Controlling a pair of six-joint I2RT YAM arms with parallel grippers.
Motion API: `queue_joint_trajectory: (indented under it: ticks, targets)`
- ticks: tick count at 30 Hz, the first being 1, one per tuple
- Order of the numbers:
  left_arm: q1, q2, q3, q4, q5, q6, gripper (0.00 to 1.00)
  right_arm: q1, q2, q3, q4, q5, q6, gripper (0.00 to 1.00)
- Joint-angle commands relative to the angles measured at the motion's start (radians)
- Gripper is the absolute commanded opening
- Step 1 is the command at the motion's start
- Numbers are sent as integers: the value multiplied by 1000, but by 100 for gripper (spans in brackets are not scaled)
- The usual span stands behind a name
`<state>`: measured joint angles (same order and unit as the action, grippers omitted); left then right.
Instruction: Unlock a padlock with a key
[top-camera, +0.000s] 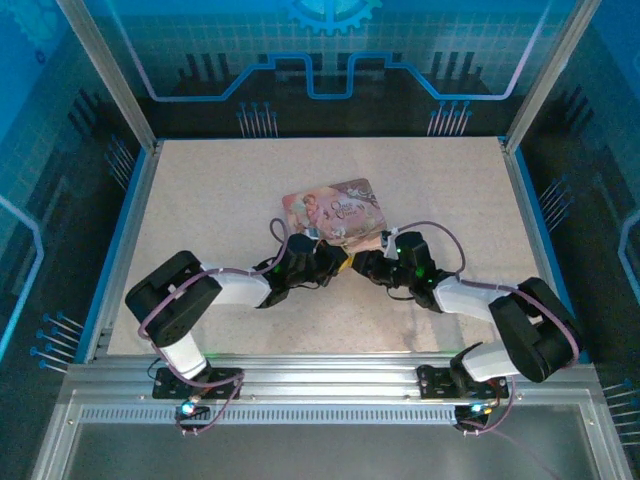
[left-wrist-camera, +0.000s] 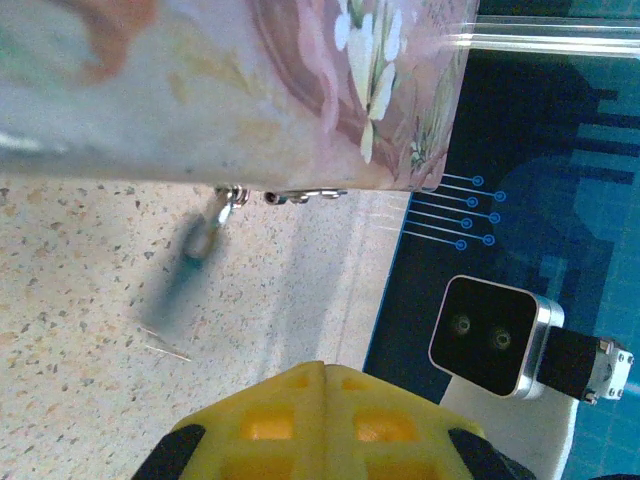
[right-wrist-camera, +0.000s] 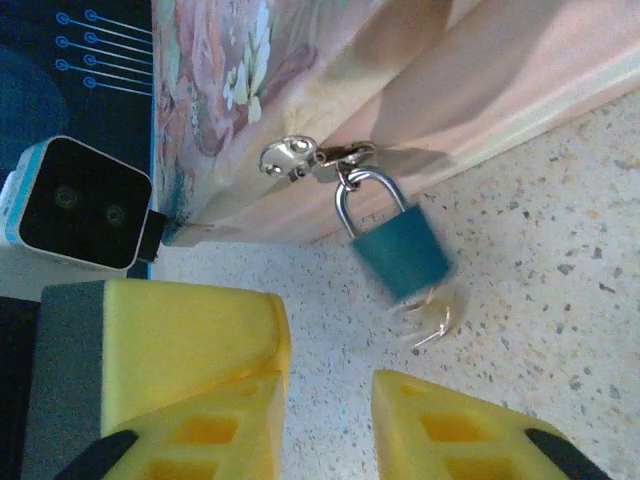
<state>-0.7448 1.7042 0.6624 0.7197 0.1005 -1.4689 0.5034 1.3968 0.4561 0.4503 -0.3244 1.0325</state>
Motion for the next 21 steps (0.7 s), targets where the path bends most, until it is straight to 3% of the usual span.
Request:
queue_joint_trajectory:
  ticks: [1,9,16,21]
  targets:
    - [-15,48,-20,-43,52,-74,6,-2,-25,-12,-57,-15,-61,32]
    - [-1,-29,-35,-131,35,-16,13,-40,-9,-18,-58,-10,-129,35]
    - [46,-149,-77,-247,16,56,25,-93,-52,6,-97,-33,-292,46]
    - [61,-244,-76,-380,-14,138,30,-114,-71,124,-266,-22,-453,57]
